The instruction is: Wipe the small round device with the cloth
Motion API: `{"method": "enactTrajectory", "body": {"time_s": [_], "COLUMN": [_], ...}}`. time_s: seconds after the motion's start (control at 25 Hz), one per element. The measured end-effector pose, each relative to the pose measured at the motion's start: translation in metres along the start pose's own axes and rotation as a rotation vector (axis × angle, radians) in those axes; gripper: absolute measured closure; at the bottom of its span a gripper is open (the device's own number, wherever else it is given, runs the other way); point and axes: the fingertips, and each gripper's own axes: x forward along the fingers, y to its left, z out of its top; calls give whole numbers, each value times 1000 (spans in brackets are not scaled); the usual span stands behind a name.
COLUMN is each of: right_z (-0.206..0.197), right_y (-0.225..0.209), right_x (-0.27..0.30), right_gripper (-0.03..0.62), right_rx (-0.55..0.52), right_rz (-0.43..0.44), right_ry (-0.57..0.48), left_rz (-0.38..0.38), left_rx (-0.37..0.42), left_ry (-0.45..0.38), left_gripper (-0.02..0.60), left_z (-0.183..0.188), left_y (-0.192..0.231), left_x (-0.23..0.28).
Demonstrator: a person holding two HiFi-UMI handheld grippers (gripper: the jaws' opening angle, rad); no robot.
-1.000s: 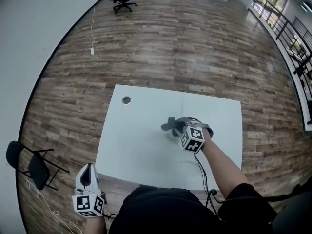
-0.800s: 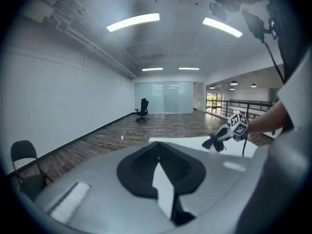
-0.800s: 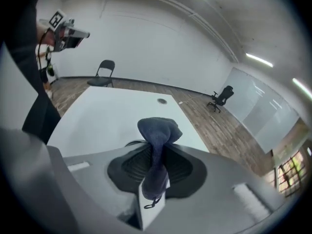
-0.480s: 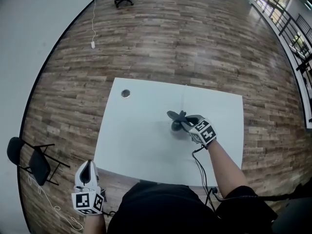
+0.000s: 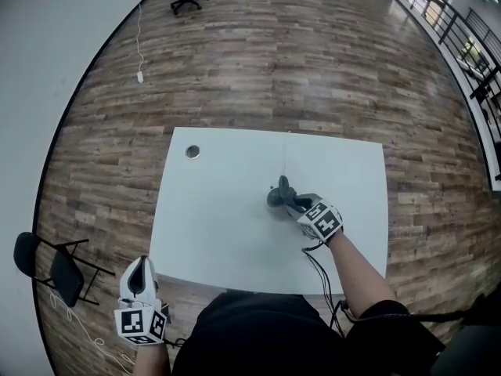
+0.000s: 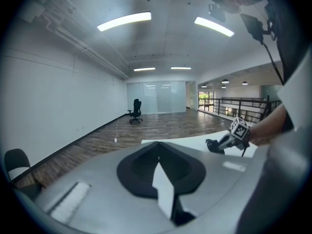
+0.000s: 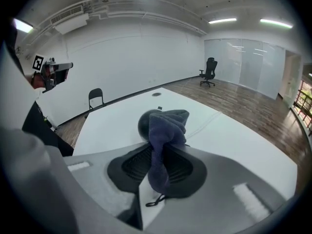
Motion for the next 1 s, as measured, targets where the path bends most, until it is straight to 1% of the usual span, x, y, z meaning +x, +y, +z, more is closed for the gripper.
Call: {"method": "enactTrajectory", "body": {"time_s": [0.2, 0.24, 0.4, 0.48, 0.56, 0.64, 0.72, 0.76, 0.8, 0.84, 0.92, 1.0], "right_z": [-1, -4, -17, -21, -25, -28, -26, -20, -10, 2, 34, 66], "right_y": [17, 19, 32, 38, 43, 56, 75, 84, 90, 92, 87, 72], "right_x": [4, 6, 17, 22, 26, 27, 23, 16, 7, -5, -32, -55], "right_gripper": [525, 525, 525, 525, 525, 525, 525, 525, 525, 525, 525, 525], "right_rx": [-32, -56, -206, -234, -239, -254, -301, -338, -382, -428, -510, -582], "right_rz": [10, 7, -12, -13, 4, 60, 144, 172, 178, 163, 102, 33], "right_ry": [28, 45, 141, 169, 182, 187, 171, 148, 118, 83, 20, -12], "left_rz": [-8, -10, -12, -10, -5, 4, 10, 9, 6, 1, -7, -10], "left_rx": [17, 17, 18, 23, 28, 28, 22, 18, 14, 10, -6, -39], "left_ry": [12, 12, 17, 23, 28, 26, 20, 18, 17, 18, 18, 17], "left_gripper": [574, 574, 574, 574, 574, 574, 574, 574, 574, 574, 574, 574], "left_z": [2, 2, 0, -1, -2, -1, 1, 0, -1, -3, -9, -16], "left_y": [0, -2, -5, -5, -5, -4, -3, -5, -7, -11, -18, -23], "left_x": [1, 1, -2, -4, -6, -8, -7, -5, -3, -1, 2, 4]}}
